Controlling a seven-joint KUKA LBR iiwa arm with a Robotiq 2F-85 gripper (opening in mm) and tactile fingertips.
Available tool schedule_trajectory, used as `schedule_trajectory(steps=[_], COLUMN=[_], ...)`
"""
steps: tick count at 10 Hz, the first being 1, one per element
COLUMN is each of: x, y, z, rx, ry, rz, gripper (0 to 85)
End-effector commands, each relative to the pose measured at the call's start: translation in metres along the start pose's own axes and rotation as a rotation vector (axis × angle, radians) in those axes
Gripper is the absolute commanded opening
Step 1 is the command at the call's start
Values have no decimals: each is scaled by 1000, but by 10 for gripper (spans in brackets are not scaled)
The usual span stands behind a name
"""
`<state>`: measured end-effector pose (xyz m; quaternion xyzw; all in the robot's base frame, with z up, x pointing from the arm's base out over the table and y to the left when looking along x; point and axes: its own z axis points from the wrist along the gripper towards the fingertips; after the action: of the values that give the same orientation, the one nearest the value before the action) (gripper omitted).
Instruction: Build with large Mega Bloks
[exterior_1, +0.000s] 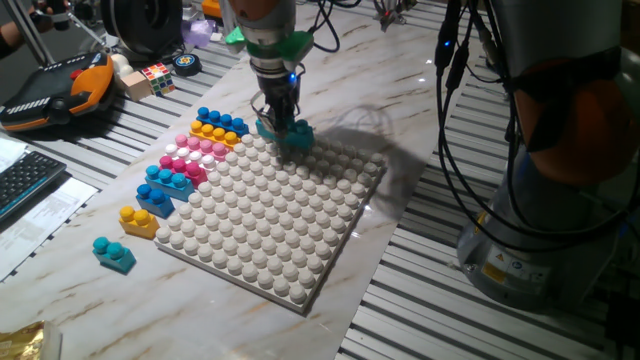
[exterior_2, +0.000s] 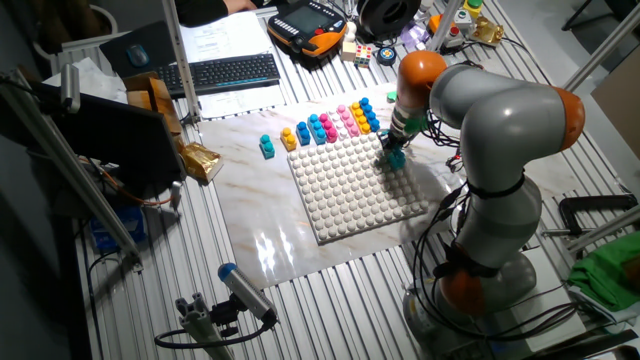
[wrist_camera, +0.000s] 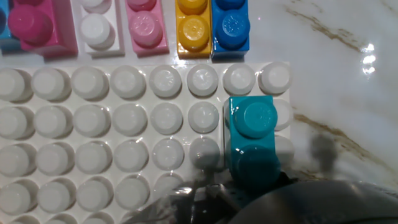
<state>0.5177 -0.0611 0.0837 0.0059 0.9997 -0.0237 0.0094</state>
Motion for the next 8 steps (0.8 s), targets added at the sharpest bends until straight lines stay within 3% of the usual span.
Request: schedule_trajectory(steps=[1,8], x=[0,-3], y=[0,3], z=[1,15], rx=[0,-10], ry=[0,-17], rz=[1,6], gripper=[7,7])
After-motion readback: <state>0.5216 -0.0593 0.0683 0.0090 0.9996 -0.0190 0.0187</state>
